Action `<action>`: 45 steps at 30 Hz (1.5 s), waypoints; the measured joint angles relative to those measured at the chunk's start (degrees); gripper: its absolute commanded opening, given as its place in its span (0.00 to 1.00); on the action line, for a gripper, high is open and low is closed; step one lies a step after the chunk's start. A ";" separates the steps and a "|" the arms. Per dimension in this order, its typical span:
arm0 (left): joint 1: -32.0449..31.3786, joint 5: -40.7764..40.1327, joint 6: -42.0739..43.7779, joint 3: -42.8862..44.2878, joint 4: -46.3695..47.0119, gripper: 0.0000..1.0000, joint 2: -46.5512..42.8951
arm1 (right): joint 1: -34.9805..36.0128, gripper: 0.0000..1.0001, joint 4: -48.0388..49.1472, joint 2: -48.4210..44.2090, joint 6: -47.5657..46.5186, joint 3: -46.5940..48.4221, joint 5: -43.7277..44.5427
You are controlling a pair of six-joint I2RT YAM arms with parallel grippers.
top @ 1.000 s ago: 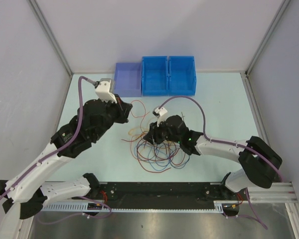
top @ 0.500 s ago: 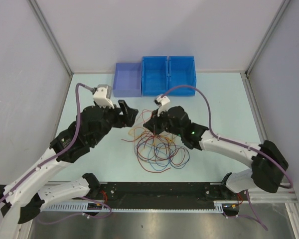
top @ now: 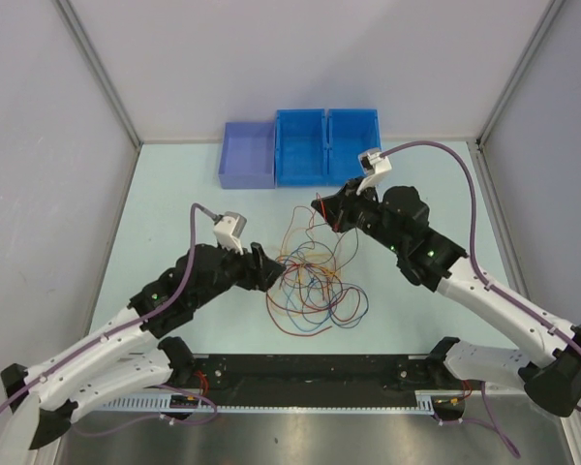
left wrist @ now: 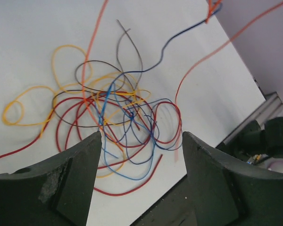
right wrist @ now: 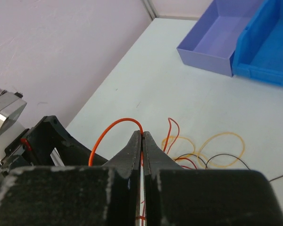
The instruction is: Untangle the cables
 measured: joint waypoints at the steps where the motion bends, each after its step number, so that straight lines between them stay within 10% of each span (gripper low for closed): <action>1: -0.37 1.29 0.07 -0.83 1.84 0.77 0.28 | -0.33 0.00 -0.66 -0.17 0.44 0.00 -0.02; 21: -6.58 2.08 6.99 1.40 24.68 0.68 18.64 | -5.66 0.00 -4.72 -4.39 4.76 0.00 -4.59; 28: -6.58 1.29 7.56 5.05 28.30 0.19 22.99 | -5.66 0.00 -5.62 -4.39 4.92 0.00 -5.35; 45: -6.58 -1.51 6.95 4.61 35.67 0.00 26.45 | -9.27 0.00 -5.97 -6.51 4.85 0.00 -8.11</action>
